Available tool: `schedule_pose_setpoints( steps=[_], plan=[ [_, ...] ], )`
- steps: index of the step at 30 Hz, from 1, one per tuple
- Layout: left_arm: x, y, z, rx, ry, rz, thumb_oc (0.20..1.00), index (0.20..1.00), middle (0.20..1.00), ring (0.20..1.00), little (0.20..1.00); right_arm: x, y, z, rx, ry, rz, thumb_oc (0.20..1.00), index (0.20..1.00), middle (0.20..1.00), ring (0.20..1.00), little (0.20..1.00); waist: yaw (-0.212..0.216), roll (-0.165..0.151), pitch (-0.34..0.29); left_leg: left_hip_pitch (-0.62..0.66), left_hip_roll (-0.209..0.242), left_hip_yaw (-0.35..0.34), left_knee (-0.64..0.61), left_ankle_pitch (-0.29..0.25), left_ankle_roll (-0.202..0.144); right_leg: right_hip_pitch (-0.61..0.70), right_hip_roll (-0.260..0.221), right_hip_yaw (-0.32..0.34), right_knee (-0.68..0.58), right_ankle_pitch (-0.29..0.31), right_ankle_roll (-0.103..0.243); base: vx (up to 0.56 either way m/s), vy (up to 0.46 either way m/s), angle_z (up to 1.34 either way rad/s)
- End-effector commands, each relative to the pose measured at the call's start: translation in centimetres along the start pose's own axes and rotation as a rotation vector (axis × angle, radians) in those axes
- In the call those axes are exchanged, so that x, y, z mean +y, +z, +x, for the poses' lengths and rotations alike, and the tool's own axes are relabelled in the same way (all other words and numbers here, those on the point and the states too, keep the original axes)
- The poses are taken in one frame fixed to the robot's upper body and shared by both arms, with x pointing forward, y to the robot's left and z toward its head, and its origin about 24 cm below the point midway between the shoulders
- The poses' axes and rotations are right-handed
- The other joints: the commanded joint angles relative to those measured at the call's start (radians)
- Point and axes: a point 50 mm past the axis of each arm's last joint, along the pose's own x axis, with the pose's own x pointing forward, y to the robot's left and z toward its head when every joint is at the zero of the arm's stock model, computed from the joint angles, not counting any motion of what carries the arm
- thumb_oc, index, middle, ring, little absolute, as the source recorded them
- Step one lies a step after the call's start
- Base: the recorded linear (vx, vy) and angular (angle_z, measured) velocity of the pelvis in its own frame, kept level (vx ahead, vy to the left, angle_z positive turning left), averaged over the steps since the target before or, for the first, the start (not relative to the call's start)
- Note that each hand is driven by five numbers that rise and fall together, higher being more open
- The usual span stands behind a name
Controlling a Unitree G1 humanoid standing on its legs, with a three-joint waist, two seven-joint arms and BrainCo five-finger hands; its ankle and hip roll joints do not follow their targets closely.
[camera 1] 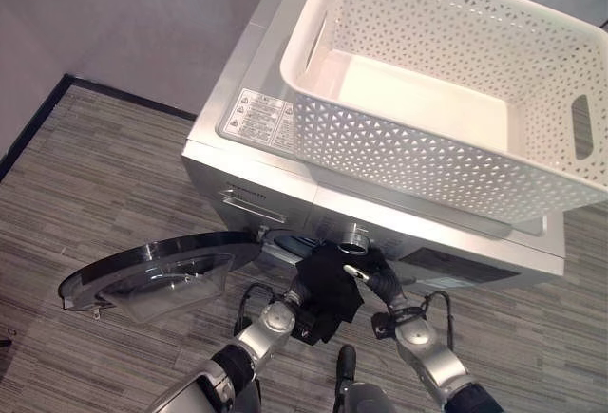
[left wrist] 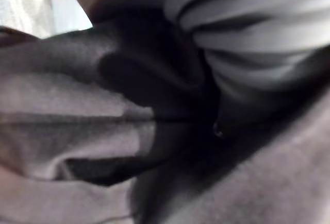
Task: Grab the laundry basket,head to the washer,open it,put in the laundry and shut it.
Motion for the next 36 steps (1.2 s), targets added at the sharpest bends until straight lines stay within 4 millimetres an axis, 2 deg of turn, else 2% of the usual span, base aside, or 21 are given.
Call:
schedule_pose_setpoints(
  steps=[1, 7, 11, 12, 13, 14, 16, 17, 18, 19, 20, 21, 23, 24, 30, 31, 32, 33, 36],
  plan=[
    [-1.0, 2.4, 1.3, -0.088, 0.01, -0.067, 0.2, 0.2, 0.2, 0.2, 0.2, -1.9, 0.5, 0.0, -0.057, -0.037, -0.122, 1.0, 1.0, 1.0, 1.0, 1.0, 0.008, 0.006, -0.006, 0.083, 0.008, 0.054, 0.006, -0.117, 0.033, -0.099, 0.008, 0.047, 0.033, 0.069, -0.016, 0.0, 0.0, 0.0],
    [1.6, 1.0, 0.9, -0.054, 0.108, -0.107, 0.2, 0.2, 0.2, 0.2, 0.2, -2.9, -4.8, -2.5, 0.122, 0.003, -0.301, 1.0, 1.0, 1.0, 1.0, 1.0, -0.003, -0.016, 0.028, 0.057, 0.014, 0.06, 0.006, -0.103, 0.028, -0.13, 0.017, 0.054, 0.041, 0.073, -0.015, -0.06, -0.017, -0.04],
    [2.6, 0.4, 0.8, -0.042, 0.142, -0.121, 0.2, 0.2, 0.2, 0.2, 0.2, -2.1, -10.2, -4.3, 0.36, 0.064, -0.375, 1.0, 1.0, 1.0, 1.0, 1.0, 0.006, -0.029, 0.07, 0.021, 0.016, 0.054, 0.006, -0.089, 0.028, -0.168, 0.022, 0.046, 0.069, 0.067, -0.02, -0.15, -0.055, -0.05],
    [2.8, 1.4, 1.1, -0.066, 0.121, -0.082, 0.2, 0.2, 0.2, 0.2, 0.2, -1.0, -12.2, -4.7, 0.485, 0.139, -0.388, 1.0, 1.0, 1.0, 1.0, 1.0, 0.03, -0.027, 0.121, -0.014, 0.03, 0.039, 0.011, -0.074, 0.033, -0.244, 0.019, 0.037, 0.177, 0.023, -0.039, -0.21, -0.08, 0.04],
    [2.9, 1.4, 1.1, -0.066, 0.121, -0.082, 0.2, 0.2, 0.2, 0.2, 0.2, -1.0, -12.2, -4.7, 0.484, 0.139, -0.388, 1.0, 1.0, 1.0, 1.0, 1.0, 0.03, -0.027, 0.121, -0.015, 0.03, 0.039, 0.011, -0.074, 0.033, -0.245, 0.018, 0.037, 0.179, 0.022, -0.04, -0.3, -0.134, 0.1],
    [2.8, 2.5, 1.5, -0.098, 0.098, -0.04, 0.2, 0.2, 0.2, 0.2, 0.2, -0.2, -12.8, -4.8, 0.52, 0.2, -0.411, 1.0, 1.0, 1.0, 1.0, 1.0, 0.043, -0.029, 0.143, -0.073, 0.031, 0.024, 0.059, -0.073, 0.034, -0.296, 0.012, 0.039, 0.233, 0.001, -0.054, -0.12, -0.066, 0.13],
    [2.8, 3.1, 1.7, -0.114, 0.092, -0.025, 0.2, 0.2, 0.2, 0.2, 0.2, 0.1, -13.0, -4.9, 0.534, 0.223, -0.421, 1.0, 1.0, 1.0, 1.0, 1.0, 0.048, -0.031, 0.146, -0.109, 0.031, 0.015, 0.095, -0.079, 0.035, -0.327, 0.008, 0.035, 0.262, -0.005, -0.06, -0.17, -0.095, 0.19],
    [2.9, 4.4, 2.1, -0.146, 0.093, -0.022, 0.2, 0.2, 0.2, 0.2, 0.2, 0.0, -12.4, -4.0, 0.517, 0.218, -0.423, 1.0, 1.0, 1.0, 1.0, 1.0, 0.048, -0.037, 0.151, -0.184, 0.025, 0.001, 0.167, -0.092, 0.039, -0.384, 0.005, 0.035, 0.308, -0.015, -0.067, -0.16, -0.094, 0.27],
    [2.9, 4.4, 2.1, -0.146, 0.093, -0.022, 0.2, 0.2, 0.2, 0.2, 0.2, 0.0, -12.4, -4.0, 0.517, 0.218, -0.423, 1.0, 1.0, 1.0, 1.0, 1.0, 0.048, -0.037, 0.15, -0.185, 0.025, 0.001, 0.167, -0.092, 0.039, -0.385, 0.005, 0.035, 0.308, -0.015, -0.067, -0.17, -0.196, 0.33],
    [4.0, 6.9, 2.7, -0.201, 0.126, -0.032, 0.2, 0.2, 0.2, 0.2, 0.2, -0.6, -9.2, -2.1, 0.35, 0.213, -0.458, 1.0, 1.0, 1.0, 1.0, 1.0, 0.041, -0.053, 0.159, -0.266, 0.02, -0.022, 0.254, -0.14, 0.031, -0.453, 0.005, 0.046, 0.386, -0.063, -0.07, -0.15, -0.109, 0.22],
    [3.9, 7.0, 2.8, -0.203, 0.125, -0.031, 0.2, 0.2, 0.2, 0.2, 0.2, -0.7, -9.1, -2.1, 0.349, 0.212, -0.458, 1.0, 1.0, 1.0, 1.0, 1.0, 0.041, -0.053, 0.161, -0.284, 0.016, -0.017, 0.259, -0.114, 0.037, -0.466, 0.001, 0.038, 0.381, -0.038, -0.077, -0.1, -0.172, 0.21],
    [4.4, 7.8, 3.0, -0.218, 0.142, -0.034, 0.2, 0.2, 0.2, 0.2, 0.2, -0.9, -8.3, -1.8, 0.307, 0.204, -0.464, 1.0, 1.0, 1.0, 1.0, 1.0, 0.037, -0.058, 0.161, -0.295, 0.018, -0.026, 0.28, -0.149, 0.028, -0.48, 0.005, 0.045, 0.409, -0.076, -0.072, -0.07, -0.063, 0.15],
    [4.6, 8.5, 3.2, -0.23, 0.154, -0.04, 0.2, 0.2, 0.2, 0.2, 0.2, -1.0, -8.0, -1.8, 0.287, 0.201, -0.468, 1.0, 1.0, 1.0, 1.0, 1.0, 0.033, -0.061, 0.16, -0.322, 0.014, -0.032, 0.303, -0.155, 0.027, -0.506, 0.004, 0.047, 0.436, -0.083, -0.074, -0.04, -0.08, 0.16],
    [5.3, 10.3, 3.5, -0.267, 0.182, -0.038, 0.2, 0.2, 0.2, 0.2, 0.2, -1.3, -7.4, -1.5, 0.26, 0.183, -0.472, 1.0, 1.0, 1.0, 1.0, 1.0, 0.028, -0.066, 0.163, -0.375, 0.011, -0.041, 0.345, -0.167, 0.026, -0.561, 0.003, 0.047, 0.496, -0.107, -0.081, -0.1, -0.063, 0.13],
    [7.2, 14.9, 4.0, -0.362, 0.257, -0.052, 0.2, 0.2, 0.2, 0.2, 0.2, -1.5, -4.9, 0.1, 0.168, 0.138, -0.459, 1.0, 1.0, 1.0, 1.0, 1.0, 0.004, -0.074, 0.139, -0.521, 0.008, -0.064, 0.46, -0.203, 0.029, -0.71, 0.001, 0.057, 0.637, -0.157, -0.1, -0.07, -0.048, 0.06],
    [7.2, 15.0, 4.0, -0.362, 0.257, -0.052, 0.2, 0.2, 0.2, 0.2, 0.2, -1.5, -4.9, 0.1, 0.168, 0.138, -0.459, 1.0, 1.0, 1.0, 1.0, 1.0, 0.003, -0.074, 0.137, -0.525, 0.008, -0.064, 0.462, -0.204, 0.029, -0.713, 0.001, 0.058, 0.639, -0.158, -0.1, -0.04, -0.018, -0.05],
    [7.5, 16.4, 4.0, -0.398, 0.268, -0.042, 0.2, 0.2, 0.2, 0.2, 0.2, -1.5, -4.6, 0.5, 0.16, 0.132, -0.467, 1.0, 1.0, 1.0, 1.0, 1.0, -0.002, -0.075, 0.132, -0.561, 0.008, -0.068, 0.496, -0.217, 0.033, -0.753, 0.001, 0.06, 0.676, -0.168, -0.103, -0.03, -0.007, 0.1],
    [7.8, 17.1, 3.9, -0.416, 0.278, -0.038, 0.2, 0.2, 0.2, 0.2, 0.2, -1.4, -4.2, 0.7, 0.147, 0.132, -0.467, 1.0, 1.0, 1.0, 1.0, 1.0, -0.005, -0.074, 0.128, -0.576, 0.009, -0.069, 0.505, -0.222, 0.035, -0.771, 0.002, 0.06, 0.688, -0.173, -0.105, -0.03, -0.008, 0.17],
    [7.8, 17.1, 3.9, -0.416, 0.278, -0.038, 0.2, 0.2, 0.2, 0.2, 0.2, -1.4, -4.2, 0.7, 0.146, 0.132, -0.467, 1.0, 1.0, 1.0, 1.0, 1.0, -0.006, -0.074, 0.126, -0.58, 0.009, -0.069, 0.507, -0.223, 0.035, -0.774, 0.001, 0.061, 0.69, -0.174, -0.105, -0.01, -0.003, 0.07]
  ],
)
